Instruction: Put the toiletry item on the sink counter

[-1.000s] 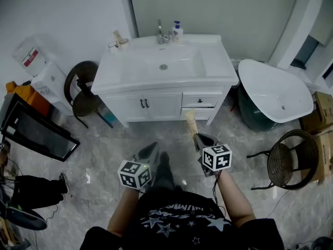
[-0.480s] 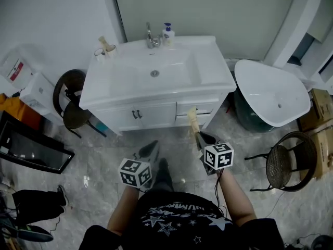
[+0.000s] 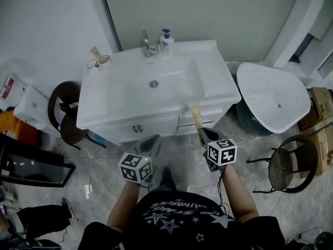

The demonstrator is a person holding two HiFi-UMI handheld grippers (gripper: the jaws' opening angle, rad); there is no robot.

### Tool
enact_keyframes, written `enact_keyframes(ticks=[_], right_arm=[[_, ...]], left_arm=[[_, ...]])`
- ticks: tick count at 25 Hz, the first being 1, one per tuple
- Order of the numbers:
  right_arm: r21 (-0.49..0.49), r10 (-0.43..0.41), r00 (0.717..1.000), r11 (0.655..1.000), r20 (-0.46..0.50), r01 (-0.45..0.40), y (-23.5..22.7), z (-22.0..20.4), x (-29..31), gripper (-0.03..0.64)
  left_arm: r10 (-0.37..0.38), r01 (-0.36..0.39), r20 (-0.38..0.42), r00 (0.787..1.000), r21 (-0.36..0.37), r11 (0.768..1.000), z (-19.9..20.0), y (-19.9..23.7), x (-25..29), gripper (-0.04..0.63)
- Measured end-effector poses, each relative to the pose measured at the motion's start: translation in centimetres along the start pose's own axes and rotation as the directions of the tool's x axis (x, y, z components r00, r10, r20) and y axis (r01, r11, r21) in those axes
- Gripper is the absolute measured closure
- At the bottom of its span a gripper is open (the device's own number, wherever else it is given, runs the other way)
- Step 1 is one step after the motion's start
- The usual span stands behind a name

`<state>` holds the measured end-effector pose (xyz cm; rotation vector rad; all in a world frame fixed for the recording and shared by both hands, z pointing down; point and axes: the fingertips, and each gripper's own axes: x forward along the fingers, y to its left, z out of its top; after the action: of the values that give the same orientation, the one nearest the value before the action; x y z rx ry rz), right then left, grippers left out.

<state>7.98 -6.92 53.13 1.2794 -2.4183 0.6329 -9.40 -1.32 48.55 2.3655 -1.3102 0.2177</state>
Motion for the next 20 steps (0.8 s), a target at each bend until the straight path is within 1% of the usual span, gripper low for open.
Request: enact_keyframes(ticks=[5, 11, 17, 20], right_arm=[[0.039, -0.031, 0.999, 0.999, 0.019, 0.03, -0.8, 3.0, 3.3, 0.6], [0.061, -0.071, 0.997, 0.996, 0.019, 0.069, -1.7, 5.4, 7.0, 0.6], [0.081, -0.119, 0.993, 0.99, 0.012, 0.118, -2.9, 6.2, 9.5, 0.6], [0.093, -0.13, 0.991, 0.987, 0.014, 0.128, -3.3, 6.4, 10.1, 0.6]], left_arm=[[-0.031, 0.032, 0.004, 0.999, -0.03, 0.999, 1.8, 2.7, 2.4, 0.577], [-0.07, 0.069, -0.006, 0.998, -0.028, 0.997, 3.6, 6.4, 4.9, 0.577], [-0.116, 0.116, -0.025, 0.993, -0.023, 0.993, 4.3, 8.9, 6.8, 0.577], [-0.124, 0.123, -0.034, 0.992, -0.021, 0.992, 4.4, 9.9, 7.5, 0.577]])
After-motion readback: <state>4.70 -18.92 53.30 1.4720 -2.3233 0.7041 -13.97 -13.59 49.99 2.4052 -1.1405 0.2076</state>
